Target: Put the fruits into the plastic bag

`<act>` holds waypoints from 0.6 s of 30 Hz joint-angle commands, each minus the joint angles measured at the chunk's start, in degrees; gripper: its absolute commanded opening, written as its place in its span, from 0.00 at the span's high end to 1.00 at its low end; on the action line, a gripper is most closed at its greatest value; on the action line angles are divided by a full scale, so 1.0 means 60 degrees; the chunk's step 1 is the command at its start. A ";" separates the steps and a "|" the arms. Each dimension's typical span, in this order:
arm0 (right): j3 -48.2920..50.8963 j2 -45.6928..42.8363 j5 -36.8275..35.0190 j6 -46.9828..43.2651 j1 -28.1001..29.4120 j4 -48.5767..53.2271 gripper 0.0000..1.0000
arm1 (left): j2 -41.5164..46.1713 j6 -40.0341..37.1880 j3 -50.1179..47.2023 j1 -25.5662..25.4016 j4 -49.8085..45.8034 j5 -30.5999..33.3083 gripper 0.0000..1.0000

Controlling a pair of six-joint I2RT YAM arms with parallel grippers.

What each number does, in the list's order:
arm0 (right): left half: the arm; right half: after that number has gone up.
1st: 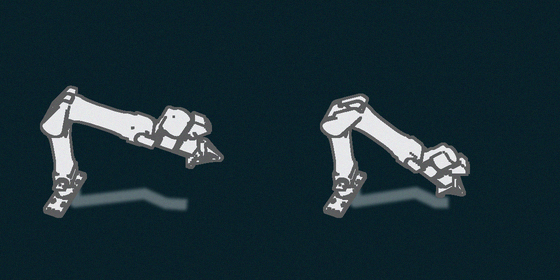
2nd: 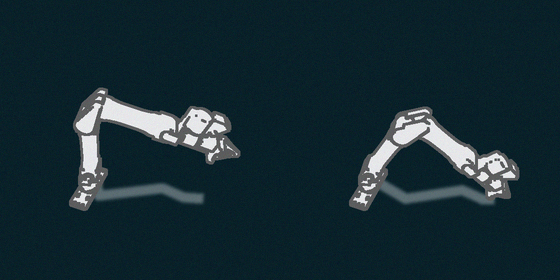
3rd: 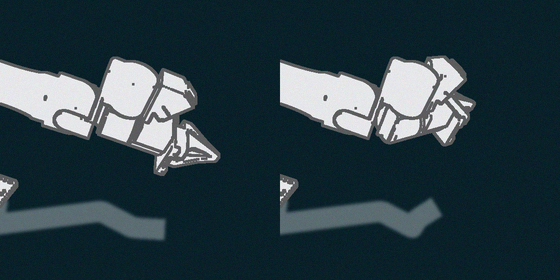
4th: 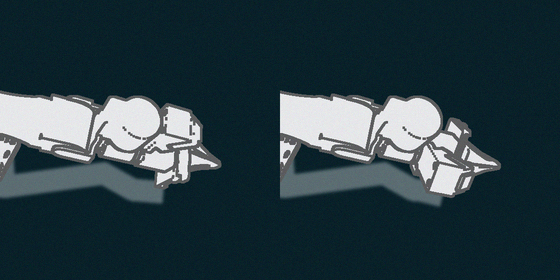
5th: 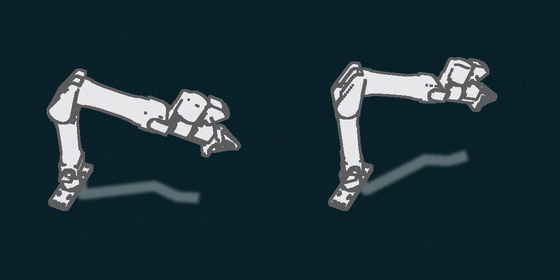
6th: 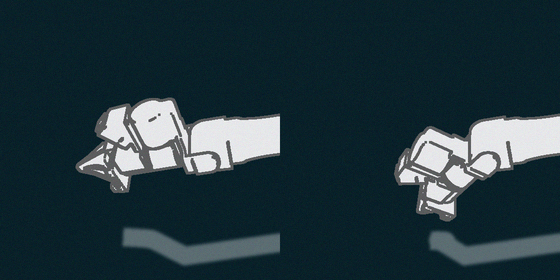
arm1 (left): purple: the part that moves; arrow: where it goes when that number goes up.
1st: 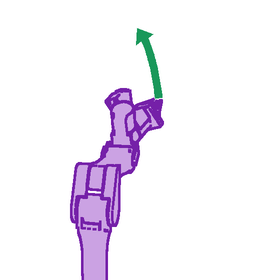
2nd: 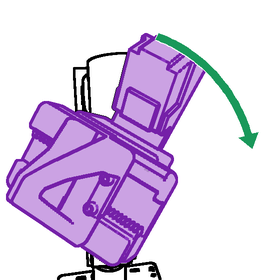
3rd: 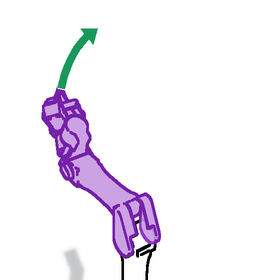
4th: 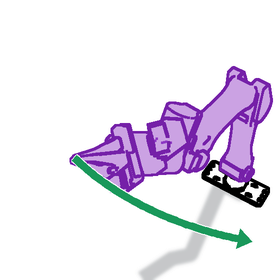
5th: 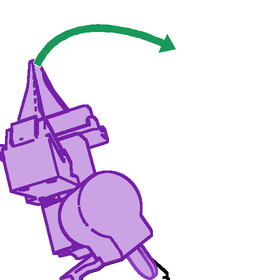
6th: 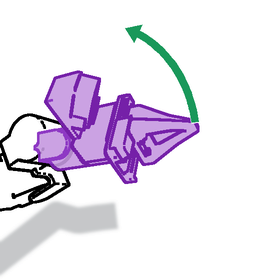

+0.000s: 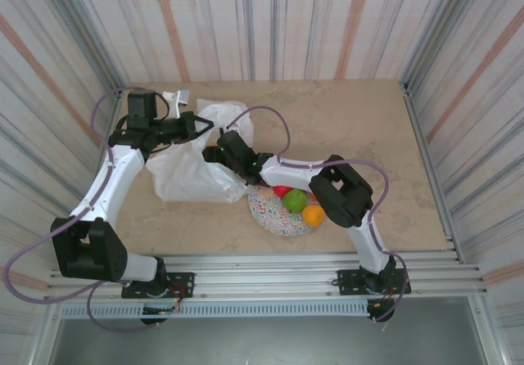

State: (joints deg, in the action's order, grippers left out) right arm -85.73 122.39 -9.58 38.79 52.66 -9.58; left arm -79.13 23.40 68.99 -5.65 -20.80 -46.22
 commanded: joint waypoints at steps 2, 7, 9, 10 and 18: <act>-0.0114 -0.0371 -0.0422 0.0093 -0.0076 0.0418 0.07 | -0.0108 -0.0120 0.0261 -0.0044 -0.0181 0.0085 1.00; 0.0135 -0.0836 -0.0369 -0.0104 -0.0105 0.0616 0.04 | -0.0141 -0.0098 0.0257 0.0026 -0.0211 0.0130 1.00; 0.0269 -0.1038 -0.0316 -0.0189 -0.0128 0.0719 0.04 | -0.0156 -0.0071 0.0248 0.0059 -0.0211 0.0156 1.00; 0.0356 -0.1156 -0.0277 -0.0234 -0.0120 0.0704 0.03 | -0.0163 -0.0076 0.0249 0.0076 -0.0225 0.0179 1.00; 0.1197 -0.2240 0.0402 -0.1086 -0.0105 0.1142 0.05 | -0.0229 0.0028 0.0235 0.0278 -0.0324 0.0415 1.00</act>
State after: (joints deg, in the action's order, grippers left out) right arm -80.62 112.75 -9.15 36.12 52.10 -5.72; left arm -79.96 23.42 68.99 -4.64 -21.39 -44.31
